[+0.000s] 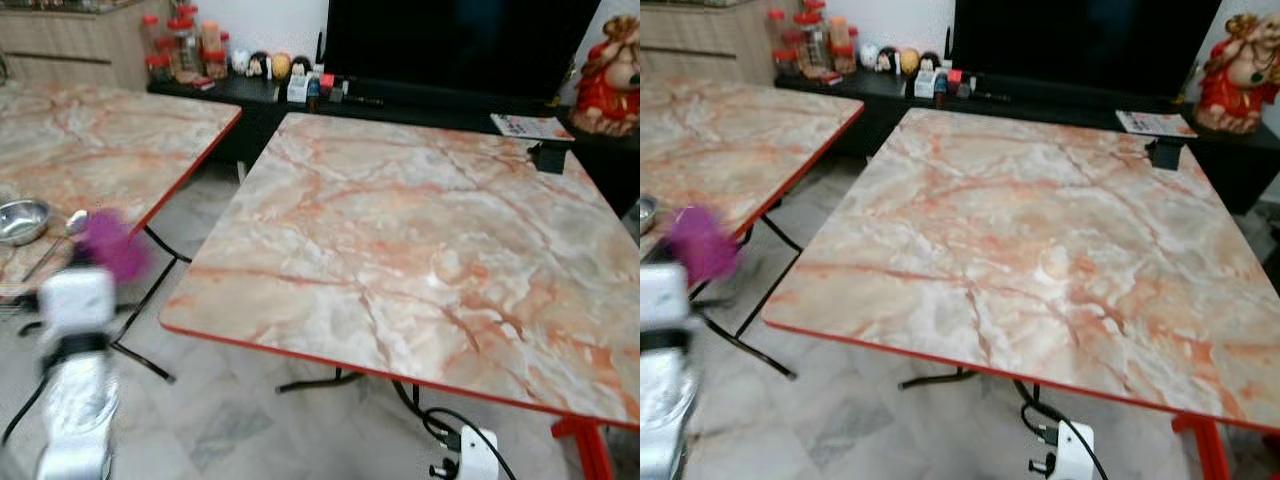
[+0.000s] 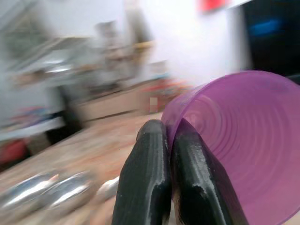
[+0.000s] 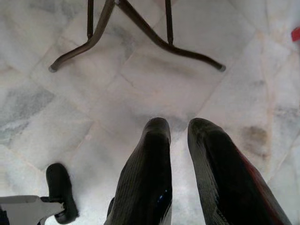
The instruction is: Setting the table
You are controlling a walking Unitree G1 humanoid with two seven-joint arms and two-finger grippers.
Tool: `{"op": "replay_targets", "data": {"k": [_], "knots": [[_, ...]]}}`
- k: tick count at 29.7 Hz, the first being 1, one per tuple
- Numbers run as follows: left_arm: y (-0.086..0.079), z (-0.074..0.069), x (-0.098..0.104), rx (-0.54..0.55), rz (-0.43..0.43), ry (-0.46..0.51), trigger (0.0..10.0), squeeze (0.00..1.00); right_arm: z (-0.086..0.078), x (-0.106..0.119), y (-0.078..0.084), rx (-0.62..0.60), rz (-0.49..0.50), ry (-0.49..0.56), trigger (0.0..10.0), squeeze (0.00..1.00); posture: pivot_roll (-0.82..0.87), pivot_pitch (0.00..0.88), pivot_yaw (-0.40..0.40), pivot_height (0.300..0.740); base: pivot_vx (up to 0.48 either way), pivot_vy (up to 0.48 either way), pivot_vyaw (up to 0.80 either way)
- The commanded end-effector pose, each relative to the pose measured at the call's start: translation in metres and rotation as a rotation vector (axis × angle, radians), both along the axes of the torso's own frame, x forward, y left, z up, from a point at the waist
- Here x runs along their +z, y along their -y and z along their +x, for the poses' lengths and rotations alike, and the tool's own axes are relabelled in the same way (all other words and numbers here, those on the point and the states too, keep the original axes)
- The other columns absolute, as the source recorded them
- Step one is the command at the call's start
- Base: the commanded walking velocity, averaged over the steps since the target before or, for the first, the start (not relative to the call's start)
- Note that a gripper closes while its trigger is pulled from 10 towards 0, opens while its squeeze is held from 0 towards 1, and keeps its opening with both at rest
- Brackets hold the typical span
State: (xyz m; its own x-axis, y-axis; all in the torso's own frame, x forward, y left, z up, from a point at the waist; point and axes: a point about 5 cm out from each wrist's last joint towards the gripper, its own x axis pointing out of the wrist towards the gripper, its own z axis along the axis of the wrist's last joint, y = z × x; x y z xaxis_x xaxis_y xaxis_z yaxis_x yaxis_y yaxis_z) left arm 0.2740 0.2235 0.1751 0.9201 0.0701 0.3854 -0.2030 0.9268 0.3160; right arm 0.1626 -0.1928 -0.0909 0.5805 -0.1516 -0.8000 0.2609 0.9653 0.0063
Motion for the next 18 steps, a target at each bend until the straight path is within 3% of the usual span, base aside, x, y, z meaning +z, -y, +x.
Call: {"op": "replay_targets", "data": {"k": [1,6,9,10,14,18], "knots": [[0.019,0.02,0.003,-0.158,-0.057,-0.077,10.0,0.0,-0.002,0.0,0.003,-0.04,-0.001,0.0,10.0,0.0,0.07,0.0,-0.011,0.74,0.0,0.0,0.0],[0.053,0.052,0.022,-0.377,-0.109,-0.133,10.0,0.0,-0.005,-0.001,0.005,-0.071,0.0,0.0,10.0,0.0,0.04,0.0,0.019,0.74,0.0,0.0,0.0],[0.088,0.075,0.034,-0.554,-0.207,-0.212,10.0,0.0,-0.007,-0.002,0.004,-0.095,0.004,-0.001,10.0,0.0,0.02,0.0,0.041,0.74,0.0,0.0,0.0],[0.091,0.076,0.034,-0.575,-0.215,-0.228,10.0,0.0,-0.007,-0.002,0.004,-0.097,0.005,-0.001,10.0,0.0,0.01,0.0,0.047,0.74,0.0,0.0,0.0],[0.117,0.085,0.033,-0.668,-0.088,-0.365,10.0,0.0,-0.008,-0.002,0.003,-0.126,0.012,0.003,10.0,0.0,-0.01,0.0,0.07,0.74,0.0,0.0,0.0],[0.131,0.088,0.028,-0.78,-0.061,-0.523,10.0,0.0,-0.01,-0.003,0.003,-0.14,0.014,0.004,10.0,0.0,-0.02,0.0,0.088,0.74,0.0,0.0,0.0]]}}
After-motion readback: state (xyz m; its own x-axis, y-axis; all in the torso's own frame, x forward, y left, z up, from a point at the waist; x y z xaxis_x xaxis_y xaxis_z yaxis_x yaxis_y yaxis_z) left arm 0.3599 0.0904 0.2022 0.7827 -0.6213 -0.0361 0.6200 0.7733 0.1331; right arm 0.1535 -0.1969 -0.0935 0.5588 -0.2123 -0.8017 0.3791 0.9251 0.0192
